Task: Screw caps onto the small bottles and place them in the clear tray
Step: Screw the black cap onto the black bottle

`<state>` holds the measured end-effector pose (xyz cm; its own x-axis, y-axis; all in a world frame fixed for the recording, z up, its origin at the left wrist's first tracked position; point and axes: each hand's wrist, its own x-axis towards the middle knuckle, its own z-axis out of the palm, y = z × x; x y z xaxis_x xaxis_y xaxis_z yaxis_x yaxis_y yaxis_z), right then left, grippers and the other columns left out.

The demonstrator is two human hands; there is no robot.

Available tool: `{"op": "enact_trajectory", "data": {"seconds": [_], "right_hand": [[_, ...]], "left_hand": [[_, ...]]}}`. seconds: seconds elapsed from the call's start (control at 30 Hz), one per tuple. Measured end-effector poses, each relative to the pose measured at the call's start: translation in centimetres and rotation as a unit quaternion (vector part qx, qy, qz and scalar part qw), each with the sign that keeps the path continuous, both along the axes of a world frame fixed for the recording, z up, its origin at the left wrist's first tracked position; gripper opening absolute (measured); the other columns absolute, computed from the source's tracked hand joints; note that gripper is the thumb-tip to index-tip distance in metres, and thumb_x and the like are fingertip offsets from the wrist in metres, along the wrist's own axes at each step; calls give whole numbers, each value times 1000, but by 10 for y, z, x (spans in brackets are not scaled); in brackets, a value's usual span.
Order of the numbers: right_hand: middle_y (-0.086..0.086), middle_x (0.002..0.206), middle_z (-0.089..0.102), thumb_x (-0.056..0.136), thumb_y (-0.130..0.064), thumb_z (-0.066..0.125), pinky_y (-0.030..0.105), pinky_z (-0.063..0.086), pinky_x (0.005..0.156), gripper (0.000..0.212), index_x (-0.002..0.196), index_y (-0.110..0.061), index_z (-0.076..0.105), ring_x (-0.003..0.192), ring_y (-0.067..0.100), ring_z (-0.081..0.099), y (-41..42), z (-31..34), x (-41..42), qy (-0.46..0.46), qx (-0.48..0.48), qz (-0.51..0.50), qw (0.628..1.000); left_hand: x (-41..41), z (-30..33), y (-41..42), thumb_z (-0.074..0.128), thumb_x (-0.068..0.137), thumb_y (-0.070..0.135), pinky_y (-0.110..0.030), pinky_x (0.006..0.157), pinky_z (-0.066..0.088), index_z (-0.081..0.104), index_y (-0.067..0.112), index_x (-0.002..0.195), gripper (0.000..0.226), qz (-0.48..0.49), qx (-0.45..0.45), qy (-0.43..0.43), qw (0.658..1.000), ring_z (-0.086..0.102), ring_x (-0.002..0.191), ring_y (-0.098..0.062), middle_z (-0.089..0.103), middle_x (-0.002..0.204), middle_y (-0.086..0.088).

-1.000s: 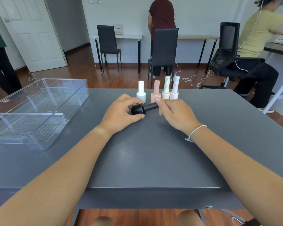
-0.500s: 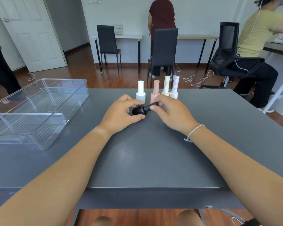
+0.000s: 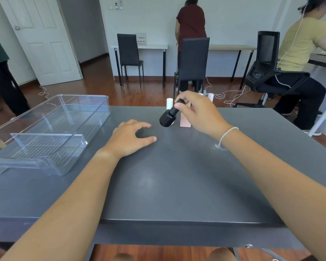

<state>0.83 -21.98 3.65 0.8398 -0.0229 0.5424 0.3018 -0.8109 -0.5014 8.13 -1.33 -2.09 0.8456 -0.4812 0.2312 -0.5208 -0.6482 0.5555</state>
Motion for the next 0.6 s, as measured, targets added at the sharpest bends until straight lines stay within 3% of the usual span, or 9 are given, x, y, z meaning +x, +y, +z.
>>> {"op": "enact_trajectory", "data": {"seconds": [0.13,0.3,0.47,0.6], "right_hand": [[-5,87,50,89,-25,51,30,36,74,16,95,-16,63,83,14,47,12,23,24,15,-57,10,998],[-2,95,51,89,-24,52,31,38,79,21,104,-15,63,95,19,50,25,33,56,63,-112,-5,992],[5,122,60,88,-24,54,35,44,90,26,113,-19,61,111,25,55,35,29,76,121,-164,-47,978],[5,122,60,89,-23,53,32,42,84,25,113,-20,60,109,28,56,41,27,85,138,-195,-72,968]], "left_hand": [[0,-3,1,59,77,57,-34,108,21,56,39,118,44,11,50,-18,999,33,129,-16,47,135,8],[1,-6,0,58,77,58,-31,105,18,58,40,116,43,18,53,-34,998,33,129,-15,48,135,8],[4,-8,0,58,76,59,-30,104,18,59,41,113,41,17,46,-36,998,34,127,-14,49,133,10],[5,-8,0,59,76,59,-32,105,18,59,41,113,41,18,47,-36,998,34,127,-16,49,133,9]]}}
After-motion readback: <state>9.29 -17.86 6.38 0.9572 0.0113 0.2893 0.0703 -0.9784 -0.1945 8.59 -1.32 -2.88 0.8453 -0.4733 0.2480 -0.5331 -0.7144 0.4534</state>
